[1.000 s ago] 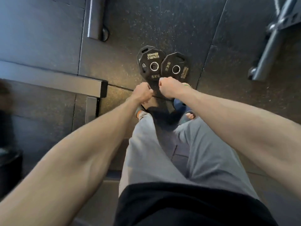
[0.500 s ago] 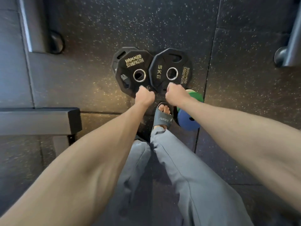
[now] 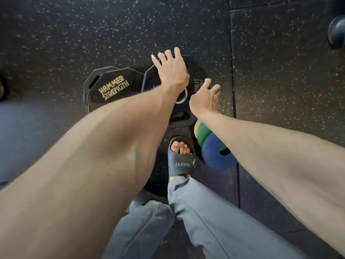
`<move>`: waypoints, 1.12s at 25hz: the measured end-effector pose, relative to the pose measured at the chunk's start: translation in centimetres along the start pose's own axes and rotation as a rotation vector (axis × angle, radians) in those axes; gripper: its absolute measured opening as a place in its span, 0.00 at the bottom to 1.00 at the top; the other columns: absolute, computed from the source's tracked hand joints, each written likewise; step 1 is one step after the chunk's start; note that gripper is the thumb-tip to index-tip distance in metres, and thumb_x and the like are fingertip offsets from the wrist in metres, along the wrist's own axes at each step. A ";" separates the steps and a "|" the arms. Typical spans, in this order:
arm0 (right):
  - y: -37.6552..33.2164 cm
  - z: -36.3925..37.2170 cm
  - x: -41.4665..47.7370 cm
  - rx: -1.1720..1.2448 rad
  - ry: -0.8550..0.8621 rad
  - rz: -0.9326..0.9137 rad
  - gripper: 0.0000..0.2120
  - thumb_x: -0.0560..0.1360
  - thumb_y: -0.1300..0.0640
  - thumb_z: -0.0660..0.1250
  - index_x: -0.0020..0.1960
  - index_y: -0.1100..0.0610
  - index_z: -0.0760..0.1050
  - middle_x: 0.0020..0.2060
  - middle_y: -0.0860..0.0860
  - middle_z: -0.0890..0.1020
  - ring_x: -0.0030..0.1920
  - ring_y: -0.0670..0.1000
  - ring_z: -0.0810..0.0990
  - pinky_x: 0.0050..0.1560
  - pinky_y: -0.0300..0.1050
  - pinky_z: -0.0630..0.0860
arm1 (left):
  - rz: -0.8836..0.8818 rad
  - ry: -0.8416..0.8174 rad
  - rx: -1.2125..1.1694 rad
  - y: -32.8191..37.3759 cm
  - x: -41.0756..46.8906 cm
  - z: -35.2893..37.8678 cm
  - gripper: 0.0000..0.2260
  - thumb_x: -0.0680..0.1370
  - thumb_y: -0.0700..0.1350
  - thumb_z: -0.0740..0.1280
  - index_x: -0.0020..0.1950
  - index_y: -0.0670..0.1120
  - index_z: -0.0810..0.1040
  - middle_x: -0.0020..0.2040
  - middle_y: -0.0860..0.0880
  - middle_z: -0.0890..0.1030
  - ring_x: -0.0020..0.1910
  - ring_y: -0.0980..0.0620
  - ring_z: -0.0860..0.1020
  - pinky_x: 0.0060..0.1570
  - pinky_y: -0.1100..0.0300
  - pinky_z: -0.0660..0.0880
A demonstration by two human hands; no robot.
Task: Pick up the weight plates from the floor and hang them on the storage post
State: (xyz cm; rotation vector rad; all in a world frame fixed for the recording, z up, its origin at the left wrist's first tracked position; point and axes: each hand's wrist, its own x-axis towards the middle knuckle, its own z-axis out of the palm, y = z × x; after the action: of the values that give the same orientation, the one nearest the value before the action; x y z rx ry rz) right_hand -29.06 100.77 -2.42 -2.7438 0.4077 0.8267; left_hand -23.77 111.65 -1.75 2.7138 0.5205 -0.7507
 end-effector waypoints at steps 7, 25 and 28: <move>-0.6 -1.5 2.6 0.198 -0.082 0.071 0.25 0.79 0.57 0.57 0.75 0.56 0.59 0.68 0.62 0.69 0.69 0.63 0.68 0.65 0.56 0.67 | 0.101 0.037 0.028 -1.4 1.0 -2.1 0.19 0.75 0.35 0.66 0.65 0.46 0.71 0.65 0.42 0.73 0.66 0.42 0.70 0.63 0.47 0.67; -5.5 -1.9 -6.7 0.195 -0.388 -0.002 0.31 0.77 0.62 0.61 0.78 0.56 0.58 0.72 0.59 0.69 0.72 0.60 0.69 0.69 0.50 0.66 | -0.103 -0.055 -0.379 -13.2 -17.2 -4.1 0.16 0.79 0.45 0.66 0.59 0.42 0.62 0.47 0.39 0.82 0.43 0.34 0.82 0.38 0.46 0.75; -4.5 -1.3 -8.0 0.251 -0.476 0.086 0.31 0.76 0.61 0.63 0.78 0.56 0.59 0.69 0.59 0.74 0.68 0.60 0.73 0.66 0.49 0.70 | -0.109 -0.090 -0.388 -12.1 -18.5 -5.7 0.19 0.75 0.38 0.67 0.61 0.42 0.62 0.47 0.39 0.81 0.45 0.33 0.80 0.39 0.48 0.73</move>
State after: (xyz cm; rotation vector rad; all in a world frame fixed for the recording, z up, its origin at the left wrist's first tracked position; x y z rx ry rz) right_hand -33.33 106.12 3.92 -2.2201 0.4900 1.3084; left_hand -41.04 119.63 10.82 2.2993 0.7152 -0.7105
